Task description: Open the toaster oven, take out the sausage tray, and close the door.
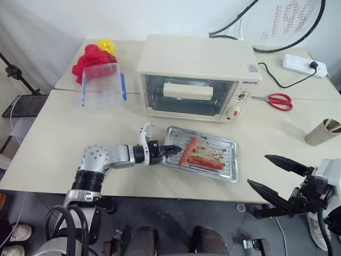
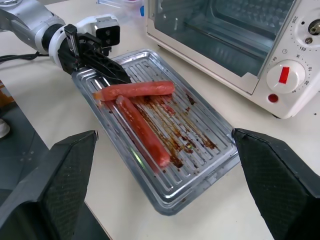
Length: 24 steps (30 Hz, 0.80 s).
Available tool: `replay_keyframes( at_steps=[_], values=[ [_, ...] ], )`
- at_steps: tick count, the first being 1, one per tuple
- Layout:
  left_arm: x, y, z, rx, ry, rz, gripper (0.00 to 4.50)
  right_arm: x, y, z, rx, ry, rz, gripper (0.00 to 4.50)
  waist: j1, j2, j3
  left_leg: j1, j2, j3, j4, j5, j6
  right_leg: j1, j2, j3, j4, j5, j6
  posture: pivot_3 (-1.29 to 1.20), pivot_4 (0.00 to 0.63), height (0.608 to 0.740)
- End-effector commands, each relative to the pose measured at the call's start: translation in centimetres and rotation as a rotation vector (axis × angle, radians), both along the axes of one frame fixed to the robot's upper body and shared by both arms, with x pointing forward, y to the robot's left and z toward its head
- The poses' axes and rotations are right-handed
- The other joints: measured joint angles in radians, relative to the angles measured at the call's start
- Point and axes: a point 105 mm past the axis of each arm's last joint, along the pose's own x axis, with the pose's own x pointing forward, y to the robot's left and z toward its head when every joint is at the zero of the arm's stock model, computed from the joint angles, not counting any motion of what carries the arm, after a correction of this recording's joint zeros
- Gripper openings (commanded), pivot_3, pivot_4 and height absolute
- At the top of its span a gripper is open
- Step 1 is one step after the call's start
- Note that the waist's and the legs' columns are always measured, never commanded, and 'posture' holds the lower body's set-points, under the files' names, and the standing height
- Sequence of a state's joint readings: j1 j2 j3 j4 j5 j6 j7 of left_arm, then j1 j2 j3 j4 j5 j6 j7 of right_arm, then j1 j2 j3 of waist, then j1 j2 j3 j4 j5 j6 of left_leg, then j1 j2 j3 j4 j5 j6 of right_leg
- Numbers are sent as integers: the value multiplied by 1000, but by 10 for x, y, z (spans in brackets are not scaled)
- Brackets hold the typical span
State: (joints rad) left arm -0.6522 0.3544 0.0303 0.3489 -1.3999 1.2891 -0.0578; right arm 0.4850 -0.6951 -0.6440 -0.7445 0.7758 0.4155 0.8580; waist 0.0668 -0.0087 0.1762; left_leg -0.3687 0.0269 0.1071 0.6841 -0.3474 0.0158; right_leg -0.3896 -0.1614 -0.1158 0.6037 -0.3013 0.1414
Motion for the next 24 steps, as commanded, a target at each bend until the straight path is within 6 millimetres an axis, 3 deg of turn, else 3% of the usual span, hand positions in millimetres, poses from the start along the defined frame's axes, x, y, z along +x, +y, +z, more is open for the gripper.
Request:
replay_keyframes(
  at_steps=[1, 9, 14, 18, 21, 24],
  values=[
    [-4, 4, -6, 39, -20, -4, 823, -3, 1, 9, -10, -43, 3, 4500, -4, 0, 0, 0, 0, 0, 0, 0, 0, 0, 0, 0, 0, 0, 0, 0, 150, 740],
    [-16, 33, 10, 186, -277, -43, 3111, 5, 0, 8, -14, -46, 22, 4500, -33, -1, 1, -1, 2, 0, -1, 0, 0, -2, 2, 0, 0, 0, -1, 0, 150, 740],
    [-25, 67, 34, 187, -533, -50, 4436, 12, 4, 5, 0, -41, 61, 4500, -41, -1, 1, -2, 3, 0, -1, 0, -1, -3, 3, 0, -1, 0, -1, 0, 150, 740],
    [-28, 100, 37, 249, -730, -57, 4436, 16, 8, 4, 10, -39, 98, 4500, -42, -1, 1, -2, 3, 1, -2, 0, -1, -3, 3, 0, -1, -1, -1, 0, 150, 740],
    [-36, 144, 35, 410, -969, -113, 4436, 18, 5, -1, 18, -29, 123, 4500, -43, 0, 1, -2, 4, 3, -2, -1, -2, -4, 3, 1, -2, -1, -1, 0, 150, 740],
    [-42, 158, 40, 490, -1164, -167, 4436, 18, -5, -9, 2, -5, 127, 4500, -39, 0, 2, -3, 5, 10, -3, -2, -3, -5, 4, 0, -3, -1, -2, 0, 150, 740]
  ],
)
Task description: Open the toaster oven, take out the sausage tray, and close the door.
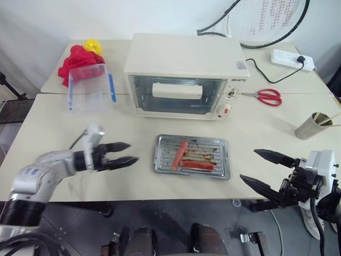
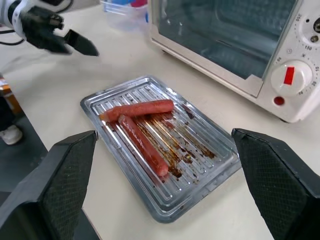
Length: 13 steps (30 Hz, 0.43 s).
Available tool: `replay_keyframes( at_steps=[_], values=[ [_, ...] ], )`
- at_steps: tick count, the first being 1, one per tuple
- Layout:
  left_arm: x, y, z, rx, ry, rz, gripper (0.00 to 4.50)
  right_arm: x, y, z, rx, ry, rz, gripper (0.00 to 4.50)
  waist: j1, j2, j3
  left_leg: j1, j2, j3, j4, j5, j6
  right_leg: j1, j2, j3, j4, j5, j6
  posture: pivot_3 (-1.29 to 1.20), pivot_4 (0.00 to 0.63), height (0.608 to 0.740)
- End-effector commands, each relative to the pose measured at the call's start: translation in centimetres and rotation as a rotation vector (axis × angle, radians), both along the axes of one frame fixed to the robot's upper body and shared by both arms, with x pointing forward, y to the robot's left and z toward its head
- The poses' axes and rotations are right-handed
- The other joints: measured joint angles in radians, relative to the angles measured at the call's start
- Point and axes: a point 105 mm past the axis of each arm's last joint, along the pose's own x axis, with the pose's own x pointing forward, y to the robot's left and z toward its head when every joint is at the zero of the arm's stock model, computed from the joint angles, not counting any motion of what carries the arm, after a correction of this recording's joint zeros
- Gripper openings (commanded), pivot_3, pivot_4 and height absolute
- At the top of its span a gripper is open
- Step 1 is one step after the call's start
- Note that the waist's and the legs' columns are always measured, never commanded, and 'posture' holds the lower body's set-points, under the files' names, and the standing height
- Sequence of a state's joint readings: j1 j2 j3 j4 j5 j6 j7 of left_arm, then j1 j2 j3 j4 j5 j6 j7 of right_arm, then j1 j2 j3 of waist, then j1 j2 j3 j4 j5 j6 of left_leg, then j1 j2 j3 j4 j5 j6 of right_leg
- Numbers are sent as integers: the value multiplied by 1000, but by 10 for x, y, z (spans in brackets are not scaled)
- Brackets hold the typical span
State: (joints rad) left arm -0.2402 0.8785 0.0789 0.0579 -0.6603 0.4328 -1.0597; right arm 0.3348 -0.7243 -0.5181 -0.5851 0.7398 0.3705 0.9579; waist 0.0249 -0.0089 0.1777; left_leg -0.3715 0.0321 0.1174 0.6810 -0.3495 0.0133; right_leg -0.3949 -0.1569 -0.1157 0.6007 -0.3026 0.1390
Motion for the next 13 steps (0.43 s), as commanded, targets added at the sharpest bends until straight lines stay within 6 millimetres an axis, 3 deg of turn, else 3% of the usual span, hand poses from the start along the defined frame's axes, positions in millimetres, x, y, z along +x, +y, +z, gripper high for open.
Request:
replay_keyframes(
  at_steps=[1, 7, 13],
  values=[
    [-5, 12, 20, 109, -259, -69, 4436, -2, -11, -2, -44, -15, 12, 4500, 7, 0, 0, -1, 0, 0, 0, 0, 0, 0, 0, 0, 0, 0, 0, 0, 150, 740],
    [-14, 40, 23, 194, -364, -19, 4436, -6, -39, -7, -134, -15, 16, 4500, 0, 0, 0, 0, -1, 0, 1, -2, 4, 1, -3, 0, 0, 1, 2, 0, 150, 740],
    [-20, 37, 21, 138, -340, -7, 4436, 0, -36, -4, -131, -52, 34, 4500, -5, 0, 0, 2, 0, 0, 1, -2, 4, 1, -3, 1, 2, 1, 2, 0, 150, 740]
  ],
)
